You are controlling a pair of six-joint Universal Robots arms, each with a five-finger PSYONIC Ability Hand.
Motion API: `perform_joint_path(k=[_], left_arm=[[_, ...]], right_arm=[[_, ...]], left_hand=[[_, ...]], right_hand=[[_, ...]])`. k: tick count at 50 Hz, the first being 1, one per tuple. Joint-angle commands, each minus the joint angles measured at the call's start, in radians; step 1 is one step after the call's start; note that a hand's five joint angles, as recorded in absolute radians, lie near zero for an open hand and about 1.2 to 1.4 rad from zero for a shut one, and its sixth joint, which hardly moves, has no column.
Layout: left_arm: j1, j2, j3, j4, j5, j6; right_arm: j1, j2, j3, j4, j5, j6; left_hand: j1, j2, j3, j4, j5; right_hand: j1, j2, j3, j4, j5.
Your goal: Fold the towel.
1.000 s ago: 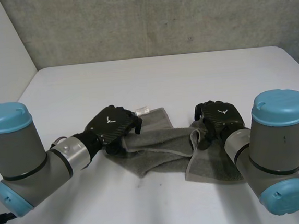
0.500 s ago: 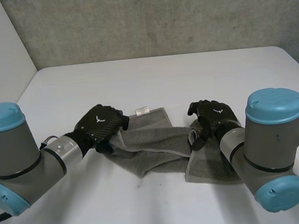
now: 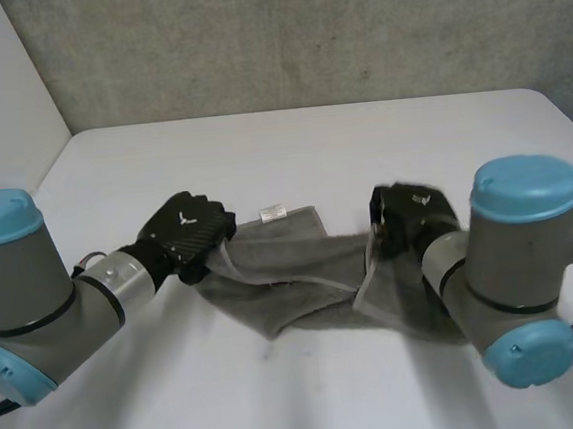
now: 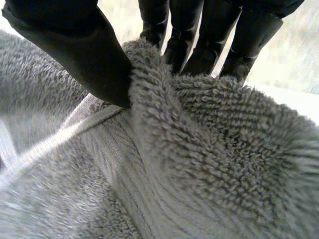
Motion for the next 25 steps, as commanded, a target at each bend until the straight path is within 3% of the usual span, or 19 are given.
perform_joint_path(k=[1, 2, 4, 7, 9, 10, 12, 15, 17, 25], left_arm=[[-0.009, 0.084, 0.019, -0.008, -0.082, -0.058], [-0.01, 0.084, 0.019, -0.008, -0.082, -0.058], [-0.017, 0.133, 0.032, -0.008, -0.128, -0.122], [-0.017, 0.167, 0.039, -0.01, -0.156, -0.167], [-0.017, 0.237, 0.043, -0.022, -0.226, -0.272], [-0.017, 0.237, 0.043, -0.022, -0.226, -0.273], [-0.016, 0.306, 0.039, -0.06, -0.277, -0.358], [-0.017, 0.334, 0.031, -0.094, -0.288, -0.38], [-0.019, 0.364, 0.014, -0.181, -0.291, -0.385], [-0.031, 0.316, -0.04, -0.288, -0.303, -0.385]], right_arm=[[-0.099, -0.25, -0.038, 0.033, -0.087, -0.175], [-0.099, -0.251, -0.038, 0.033, -0.088, -0.176], [-0.133, -0.306, -0.091, 0.146, -0.207, -0.324], [-0.144, -0.312, -0.136, 0.223, -0.26, -0.4], [-0.164, -0.303, -0.231, 0.411, -0.319, -0.539], [-0.164, -0.303, -0.231, 0.412, -0.32, -0.54], [-0.199, -0.294, -0.295, 0.598, -0.324, -0.68], [-0.214, -0.286, -0.31, 0.681, -0.332, -0.754], [-0.228, -0.285, -0.302, 0.815, -0.349, -0.893], [-0.237, -0.257, -0.222, 0.856, -0.373, -1.053]], left_hand=[[0.229, 0.198, 0.199, 0.199, 0.217], [0.229, 0.198, 0.199, 0.199, 0.217], [0.229, 0.198, 0.199, 0.199, 0.217], [0.229, 0.198, 0.199, 0.199, 0.217], [0.229, 0.198, 0.199, 0.199, 0.217], [0.229, 0.198, 0.199, 0.199, 0.217], [0.229, 0.198, 0.199, 0.199, 0.217], [0.229, 0.198, 0.199, 0.199, 0.217], [0.229, 0.198, 0.199, 0.199, 0.217], [0.229, 0.198, 0.199, 0.199, 0.217]], right_hand=[[0.083, 0.1, 0.078, 0.06, 0.077], [0.083, 0.1, 0.078, 0.06, 0.077], [0.083, 0.1, 0.078, 0.06, 0.077], [0.083, 0.1, 0.078, 0.06, 0.077], [0.083, 0.1, 0.078, 0.06, 0.077], [0.083, 0.1, 0.078, 0.06, 0.077], [0.083, 0.1, 0.078, 0.06, 0.077], [0.083, 0.1, 0.078, 0.06, 0.077], [0.083, 0.1, 0.078, 0.06, 0.077], [0.083, 0.1, 0.078, 0.06, 0.077]])
